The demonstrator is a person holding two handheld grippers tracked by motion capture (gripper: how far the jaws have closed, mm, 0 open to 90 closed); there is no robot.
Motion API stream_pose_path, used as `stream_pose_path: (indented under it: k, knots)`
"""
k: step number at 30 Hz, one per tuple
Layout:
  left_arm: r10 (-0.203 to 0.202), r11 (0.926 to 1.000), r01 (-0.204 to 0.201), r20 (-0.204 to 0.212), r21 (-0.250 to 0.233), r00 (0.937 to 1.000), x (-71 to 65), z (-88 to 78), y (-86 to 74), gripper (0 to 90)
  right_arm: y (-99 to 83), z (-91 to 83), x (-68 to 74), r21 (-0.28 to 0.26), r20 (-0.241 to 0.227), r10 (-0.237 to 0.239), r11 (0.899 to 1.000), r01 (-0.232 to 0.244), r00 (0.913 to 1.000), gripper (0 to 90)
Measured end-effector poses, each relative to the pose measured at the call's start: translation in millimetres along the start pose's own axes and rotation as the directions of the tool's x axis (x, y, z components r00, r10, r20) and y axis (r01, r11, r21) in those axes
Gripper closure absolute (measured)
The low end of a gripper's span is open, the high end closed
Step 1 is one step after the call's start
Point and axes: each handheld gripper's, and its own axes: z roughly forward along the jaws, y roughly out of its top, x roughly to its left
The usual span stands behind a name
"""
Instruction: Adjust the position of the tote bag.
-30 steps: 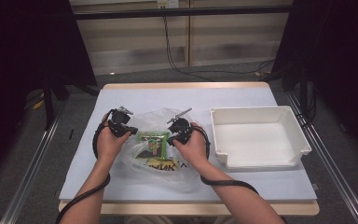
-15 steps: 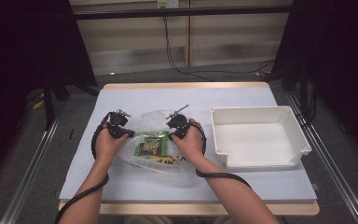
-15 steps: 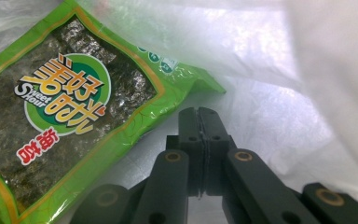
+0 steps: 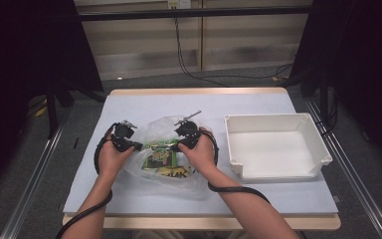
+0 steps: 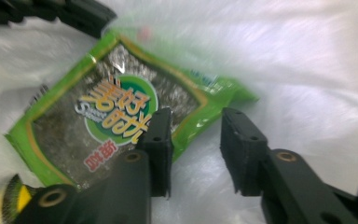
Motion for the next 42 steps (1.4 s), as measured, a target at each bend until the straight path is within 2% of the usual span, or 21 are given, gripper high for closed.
stream_pose_path:
  k: [2, 4, 8, 12, 13, 16, 20, 23, 24, 27, 29, 30, 31, 32, 34, 37, 38, 39, 40, 41, 42]
  knots:
    - [0.0, 1.0, 0.0, 0.002, -0.006, 1.0, -3.5, 0.6, -0.5, 90.0, -1.2, 8.0, 1.6, 0.027, -0.023, 0.017, 1.0, -0.017, 0.9996, 57.0]
    - [0.011, 0.9999, -0.011, -0.009, -0.011, 0.9999, -5.5, 0.9, -0.9, 90.0, -1.9, 11.6, 3.0, 0.049, -0.051, 0.028, 0.998, -0.025, 0.9983, 67.6]
    - [-0.004, 1.0, 0.004, -0.012, -0.002, 0.9999, -4.2, -3.4, -1.4, 90.0, -5.2, 10.6, 5.4, 0.048, -0.094, 0.014, 0.999, -0.01, 0.9955, 81.0]
    - [-0.019, 0.9995, 0.018, -0.017, -0.028, 0.9997, -1.5, -12.4, -2.4, 90.0, -7.9, 3.8, 7.3, 0.061, -0.08, 0.0, 0.998, 0.004, 0.9968, 85.8]
    - [-0.045, 0.9975, 0.044, -0.007, -0.056, 0.999, -2.9, -16.5, -2.3, 90.0, -8.6, 2.1, 7.2, 0.061, -0.078, -0.003, 0.998, 0.008, 0.997, 86.5]
    - [-0.052, 0.9932, 0.051, -0.003, -0.105, 0.9986, -7.6, -25.4, 0.4, 89.6, -11.9, -2.6, 7.3, 0.054, -0.057, -0.015, 0.998, 0.018, 0.9983, 87.0]
    - [-0.032, 0.9893, 0.037, 0.036, -0.141, 0.9988, -19.3, -36.8, 8.8, 77.0, -16.9, -5.9, 5.5, 0.034, -0.056, -0.011, 0.999, 0.013, 0.9984, 88.0]
    - [-0.001, 0.991, 0.017, 0.122, -0.133, 0.9926, -29.8, -38.4, 16.3, 69.6, -18.5, -8.1, 4.8, 0.017, -0.061, -0.008, 1.0, 0.009, 0.9981, 88.3]
    - [0.023, 0.993, -0.007, 0.13, -0.118, 0.9913, -32.9, -37.8, 18.2, 68.4, -18.6, -9.1, 5.2, 0.013, -0.06, -0.001, 1.0, 0.002, 0.9982, 88.5]
    - [0.032, 0.9962, -0.018, 0.174, -0.085, 0.9843, -38.4, -31.0, 19.9, 61.8, -18.9, -11.8, 4.7, -0.004, -0.058, -0.002, 1.0, 0.002, 0.9983, 88.7]
    - [0.036, 0.9977, -0.026, 0.157, -0.062, 0.9869, -38.8, -25.7, 18.2, 57.3, -19.3, -13.9, 3.9, -0.012, -0.059, -0.001, 1.0, 0.0, 0.9983, 88.8]
    - [0.022, 0.9989, -0.015, 0.168, -0.045, 0.9855, -37.0, -22.9, 16.5, 54.1, -19.5, -14.8, 3.4, -0.014, -0.058, -0.003, 1.0, 0.002, 0.9983, 88.9]
    - [-0.017, 0.9987, 0.026, 0.183, -0.045, 0.983, -35.7, -20.3, 14.3, 52.0, -19.9, -16.2, 3.5, -0.02, -0.053, 0.005, 1.0, -0.006, 0.9986, 88.9]
    - [0.01, 0.9997, -0.006, 0.184, -0.023, 0.9829, -30.6, -20.1, 12.3, 49.5, -20.0, -16.7, 2.5, -0.031, -0.053, -0.004, 1.0, 0.002, 0.9986, 88.9]
    - [-0.006, 1.0, 0.006, 0.165, 0.004, 0.9863, -28.4, -17.7, 8.4, 44.7, -21.4, -18.8, 0.5, -0.043, -0.059, 0.012, 0.999, -0.015, 0.9982, 88.9]
    - [-0.041, 0.9992, 0.039, 0.239, 0.012, 0.9701, -26.6, -12.5, 4.8, 44.4, -22.2, -20.4, -1.8, -0.048, -0.057, 0.022, 0.999, -0.024, 0.9981, 89.1]
    - [-0.037, 0.9993, 0.034, 0.247, 0.014, 0.9683, -27.0, -10.3, 4.6, 43.1, -22.2, -20.7, -1.7, -0.049, -0.053, 0.025, 0.998, -0.027, 0.9983, 89.1]
    - [-0.049, 0.9987, 0.051, 0.278, -0.001, 0.9594, -28.9, -8.5, 4.5, 46.1, -22.4, -20.5, -1.6, -0.055, -0.055, 0.027, 0.998, -0.03, 0.9981, 89.2]
    - [-0.07, 0.9972, 0.075, 0.285, -0.008, 0.9561, -31.6, -6.8, 4.8, 57.2, -22.5, -20.5, -1.1, -0.058, -0.054, 0.029, 0.998, -0.032, 0.9981, 89.3]
    - [-0.024, 0.9996, 0.019, 0.28, 0.019, 0.9598, -29.3, -6.1, 6.1, 59.8, -22.4, -19.9, -0.8, -0.061, -0.053, 0.025, 0.998, -0.029, 0.9983, 89.4]
    - [-0.029, 0.9995, 0.025, 0.287, 0.016, 0.9575, -31.3, -5.6, 7.5, 65.8, -22.6, -19.7, -0.6, -0.066, -0.053, 0.03, 0.997, -0.033, 0.9981, 89.4]
